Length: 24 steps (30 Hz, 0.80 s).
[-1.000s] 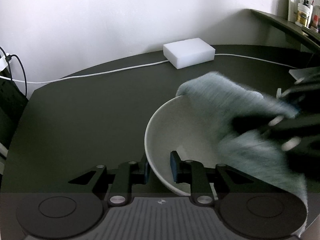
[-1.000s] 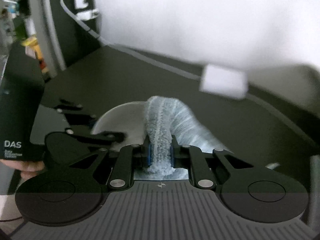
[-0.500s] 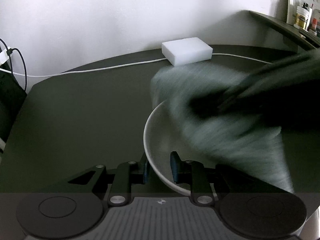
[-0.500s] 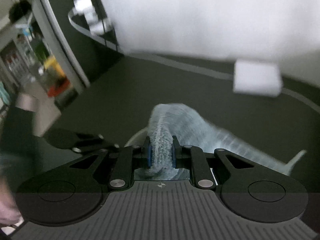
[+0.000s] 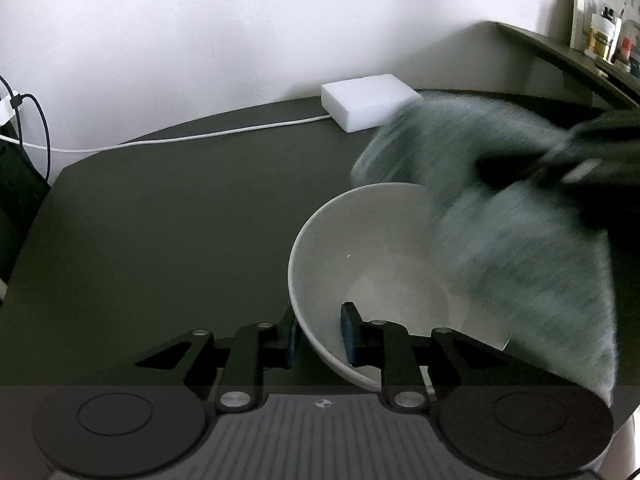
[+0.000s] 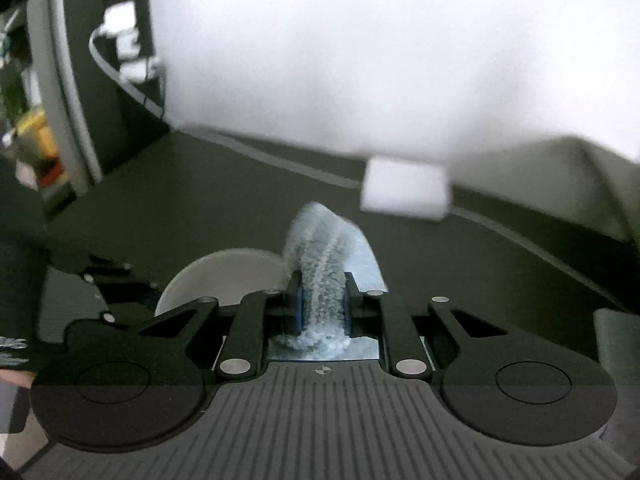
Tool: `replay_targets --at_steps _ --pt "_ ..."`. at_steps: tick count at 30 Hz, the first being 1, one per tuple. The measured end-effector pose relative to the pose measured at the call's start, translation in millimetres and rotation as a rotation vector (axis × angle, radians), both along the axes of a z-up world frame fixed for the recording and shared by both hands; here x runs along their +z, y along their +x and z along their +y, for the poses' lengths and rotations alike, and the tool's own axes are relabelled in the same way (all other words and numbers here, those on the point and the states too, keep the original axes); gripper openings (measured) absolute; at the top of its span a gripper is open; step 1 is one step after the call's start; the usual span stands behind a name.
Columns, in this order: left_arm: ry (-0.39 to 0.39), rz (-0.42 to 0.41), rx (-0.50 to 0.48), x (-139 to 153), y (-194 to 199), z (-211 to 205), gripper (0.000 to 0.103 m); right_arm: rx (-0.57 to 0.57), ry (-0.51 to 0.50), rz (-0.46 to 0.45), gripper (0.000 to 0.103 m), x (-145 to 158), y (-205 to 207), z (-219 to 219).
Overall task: Clean bowl
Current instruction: 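Wipe the bowl's inner wall again with the towel in the right gripper, then rub the towel inside the bowl then lift it toward the rim, right gripper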
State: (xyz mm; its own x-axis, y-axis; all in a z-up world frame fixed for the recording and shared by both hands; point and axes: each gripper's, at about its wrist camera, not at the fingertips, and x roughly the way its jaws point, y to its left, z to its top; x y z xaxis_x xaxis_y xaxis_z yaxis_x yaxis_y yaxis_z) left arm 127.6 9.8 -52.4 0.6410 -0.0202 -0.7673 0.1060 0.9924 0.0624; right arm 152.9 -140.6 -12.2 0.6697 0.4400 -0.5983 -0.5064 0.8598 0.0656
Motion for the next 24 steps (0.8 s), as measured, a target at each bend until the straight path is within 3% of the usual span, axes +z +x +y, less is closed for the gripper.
replay_targets --at_steps 2,7,9,11,15,19,24 --pt "-0.035 -0.017 -0.013 4.5 3.7 6.5 0.031 -0.001 0.038 -0.001 0.018 9.2 -0.6 -10.6" --pt "0.048 -0.058 -0.092 16.2 19.4 3.3 0.034 0.047 0.066 0.02 0.018 12.8 -0.5 -18.4" --pt "0.072 -0.051 -0.127 14.4 25.1 -0.4 0.029 0.071 0.065 0.035 0.018 9.3 1.9 -13.2" --pt "0.097 -0.043 -0.148 9.9 26.4 -4.5 0.015 0.091 0.062 0.048 0.018 3.5 3.3 -4.6" --pt "0.081 -0.032 -0.111 7.7 13.0 -4.3 0.009 0.147 0.062 0.088 0.019 -8.6 8.6 20.7" --pt "0.083 -0.032 -0.079 5.3 -4.0 -8.3 0.01 0.214 0.042 0.17 0.019 -27.6 24.4 55.6" --pt "0.092 -0.027 -0.072 3.1 -11.2 -10.4 0.015 0.195 -0.019 0.235 0.017 -51.5 37.2 74.7"
